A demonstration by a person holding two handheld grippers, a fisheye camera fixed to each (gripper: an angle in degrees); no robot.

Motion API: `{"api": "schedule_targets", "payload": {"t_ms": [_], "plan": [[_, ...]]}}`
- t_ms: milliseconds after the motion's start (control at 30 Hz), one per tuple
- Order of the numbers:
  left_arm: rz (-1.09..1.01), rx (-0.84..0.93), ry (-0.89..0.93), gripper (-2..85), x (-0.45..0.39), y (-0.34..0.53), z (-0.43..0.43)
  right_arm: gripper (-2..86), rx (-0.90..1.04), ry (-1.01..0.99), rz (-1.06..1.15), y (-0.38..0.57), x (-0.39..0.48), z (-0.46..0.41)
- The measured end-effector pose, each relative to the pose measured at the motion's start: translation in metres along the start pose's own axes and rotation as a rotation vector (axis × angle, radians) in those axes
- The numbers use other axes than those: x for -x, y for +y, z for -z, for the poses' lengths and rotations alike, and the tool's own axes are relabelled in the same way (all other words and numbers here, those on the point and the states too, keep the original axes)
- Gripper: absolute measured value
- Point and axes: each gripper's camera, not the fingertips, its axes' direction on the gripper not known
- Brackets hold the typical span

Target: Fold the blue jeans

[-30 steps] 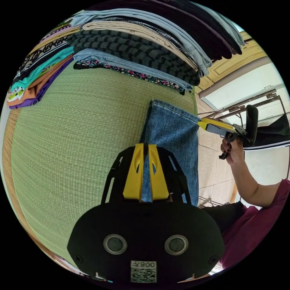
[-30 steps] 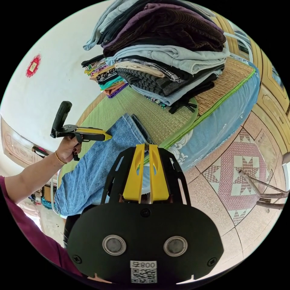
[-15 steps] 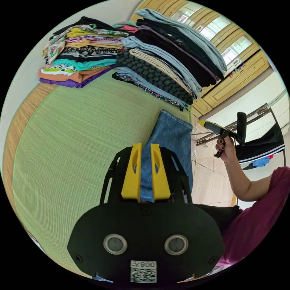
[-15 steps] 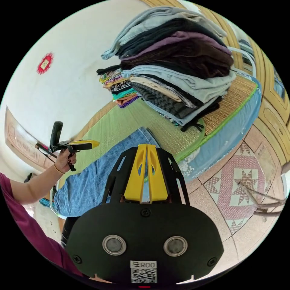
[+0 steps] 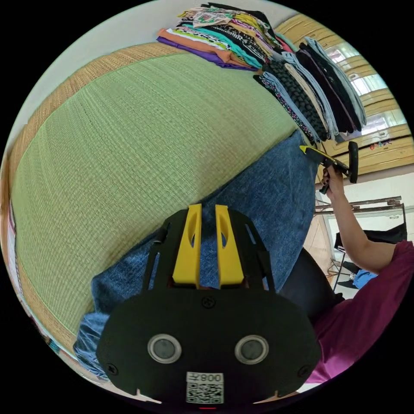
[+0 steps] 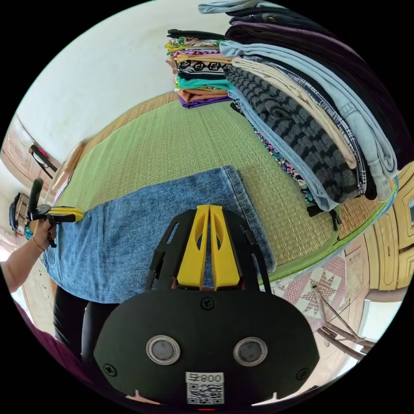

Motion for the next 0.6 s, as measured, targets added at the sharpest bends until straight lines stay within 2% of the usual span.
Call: {"api": "schedule_targets", "payload": {"t_ms": [133, 233, 333, 400, 467, 600], "plan": [[0.079, -0.142, -0.001, 5.6, 0.031, 0.057, 0.064, 0.2, -0.015, 0.042, 0.002, -0.010, 0.014, 0.006], [0.189, -0.195, -0.042, 5.0, 0.065, 0.116, 0.100, 0.4, -0.074, -0.121, 0.082, -0.020, 0.051, 0.013], [0.311, -0.145, -0.069, 3.8, 0.103, 0.169, 0.109, 0.9, -0.061, -0.383, 0.246, -0.039, 0.119, -0.003], [0.352, -0.133, -0.024, 2.9, 0.121, 0.193, 0.109, 1.9, 0.038, -0.539, 0.381, -0.057, 0.189, -0.036], [0.380, -0.195, 0.040, 2.1, 0.136, 0.215, 0.120, 3.4, 0.105, -0.622, 0.498, -0.066, 0.243, -0.060], [0.348, -0.225, 0.041, 1.6, 0.149, 0.233, 0.138, 6.4, 0.250, -0.710, 0.681, -0.090, 0.352, -0.112]]}}
